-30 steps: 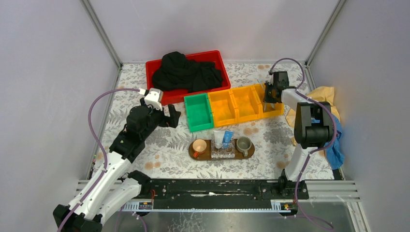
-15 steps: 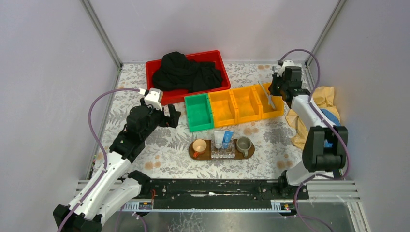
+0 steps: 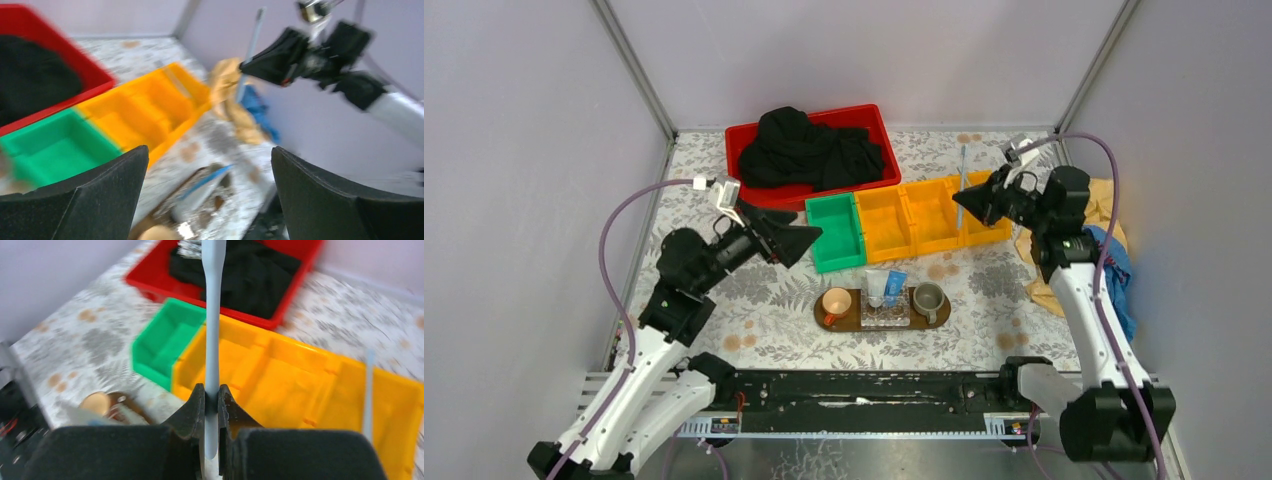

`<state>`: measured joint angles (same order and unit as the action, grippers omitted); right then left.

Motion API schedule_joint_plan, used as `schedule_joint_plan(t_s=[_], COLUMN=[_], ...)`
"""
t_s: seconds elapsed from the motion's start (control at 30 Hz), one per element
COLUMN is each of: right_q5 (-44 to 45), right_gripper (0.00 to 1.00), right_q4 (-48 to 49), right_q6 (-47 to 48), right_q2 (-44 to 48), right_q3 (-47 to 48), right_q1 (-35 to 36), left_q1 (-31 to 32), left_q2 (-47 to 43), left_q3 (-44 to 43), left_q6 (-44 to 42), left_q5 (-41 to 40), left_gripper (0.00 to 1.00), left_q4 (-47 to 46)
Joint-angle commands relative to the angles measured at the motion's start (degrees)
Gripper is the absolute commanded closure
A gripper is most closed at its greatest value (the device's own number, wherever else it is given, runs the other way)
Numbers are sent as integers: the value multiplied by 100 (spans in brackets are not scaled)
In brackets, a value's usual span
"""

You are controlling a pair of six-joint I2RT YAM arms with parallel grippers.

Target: Prepare toiletry sets of a toothbrush and toothpaste on the tray

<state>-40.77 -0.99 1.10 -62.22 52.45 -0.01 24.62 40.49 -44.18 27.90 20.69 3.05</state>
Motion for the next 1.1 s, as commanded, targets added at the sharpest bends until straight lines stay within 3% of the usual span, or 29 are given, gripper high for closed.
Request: schedule_joint_plan(t_s=[0.0,0.07,0.13,0.27,0.4,0.63,1.07], right_q5=[-2294,-2912,-3388,-3913,-4214,-4510,-4659], right_gripper=[100,100,100,100,100,100,100], right_q4=[627,880,1303,1989,2087,1437,990], right_q6=[-217,-418,-818,-1222,-1202,-593,-109], right_q2=[553,713,828,897,946,949,797], right_q3=[-202,-362,-583,-933,-1083,-1041,-998], right_q1=[6,10,10,22,139,369,656], left_q1=[20,236,680,1870,2771,2884,2891], left_q2=[-170,-192,-179,185,993,2352,3336], left_q3=[711,903,872,414,-87,-841,-878], left_q6=[2226,2509,2211,1013,62,-307,-31], left_q5=[1357,1227,854,-112,-790,-688,-3], left_gripper=[0,0,1,3,7,21,42], left_q4=[-3111,-3798,-3861,-3211,-2749,-2628,-4125])
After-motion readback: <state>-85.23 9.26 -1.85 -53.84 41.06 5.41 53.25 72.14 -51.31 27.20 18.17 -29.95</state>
